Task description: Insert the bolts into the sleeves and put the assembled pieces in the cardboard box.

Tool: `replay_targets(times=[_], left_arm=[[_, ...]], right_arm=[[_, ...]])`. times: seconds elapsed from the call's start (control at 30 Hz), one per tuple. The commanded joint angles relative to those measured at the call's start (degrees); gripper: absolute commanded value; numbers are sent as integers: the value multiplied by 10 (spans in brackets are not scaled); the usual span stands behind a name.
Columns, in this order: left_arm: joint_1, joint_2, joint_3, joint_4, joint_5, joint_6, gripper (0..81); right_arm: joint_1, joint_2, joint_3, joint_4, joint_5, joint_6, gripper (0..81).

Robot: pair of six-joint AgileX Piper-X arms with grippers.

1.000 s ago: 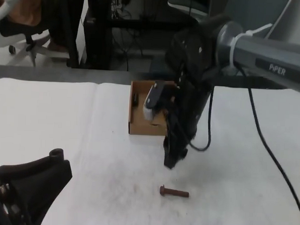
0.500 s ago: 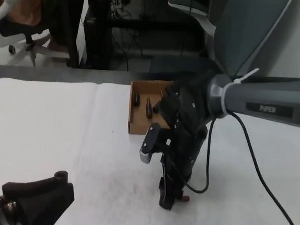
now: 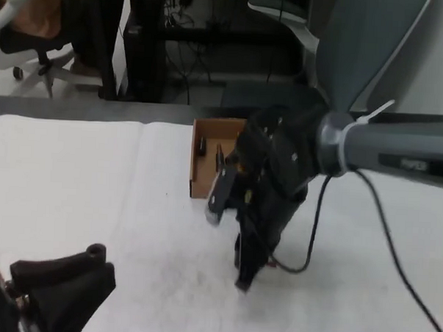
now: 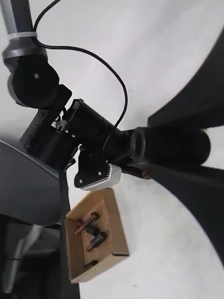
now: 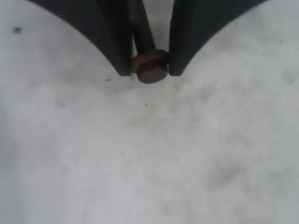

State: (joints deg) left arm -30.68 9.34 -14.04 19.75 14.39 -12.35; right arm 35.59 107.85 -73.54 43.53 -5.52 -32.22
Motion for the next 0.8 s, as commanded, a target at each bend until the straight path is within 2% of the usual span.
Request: replay_targets(times=[0.0,0.1,0.17,0.27,0.4,0.53,0.67,0.77], left_arm=[[2,-5,48,-122,20,-6,18],[1,-5,115,-214,20,-31,18],[-3,-4,140,-269,5,-31,18],[-14,13,140,-214,-35,-11,18],[-35,57,140,-289,-41,-13,18],[-57,131,140,-356,-48,-13,18],[-88,231,140,-452,-18,-1,18],[-106,316,140,-527,-28,-1,18]], right_arm=[[8,-86,-6,-54,-3,29,6],[10,-166,-6,-78,-20,62,6],[12,-223,3,-104,-62,104,6],[25,-301,47,-189,-88,142,6],[57,-383,145,-332,-90,240,6],[105,-418,231,-453,-89,332,6],[159,-417,299,-595,-85,381,6],[177,-416,322,-627,-58,403,6]])
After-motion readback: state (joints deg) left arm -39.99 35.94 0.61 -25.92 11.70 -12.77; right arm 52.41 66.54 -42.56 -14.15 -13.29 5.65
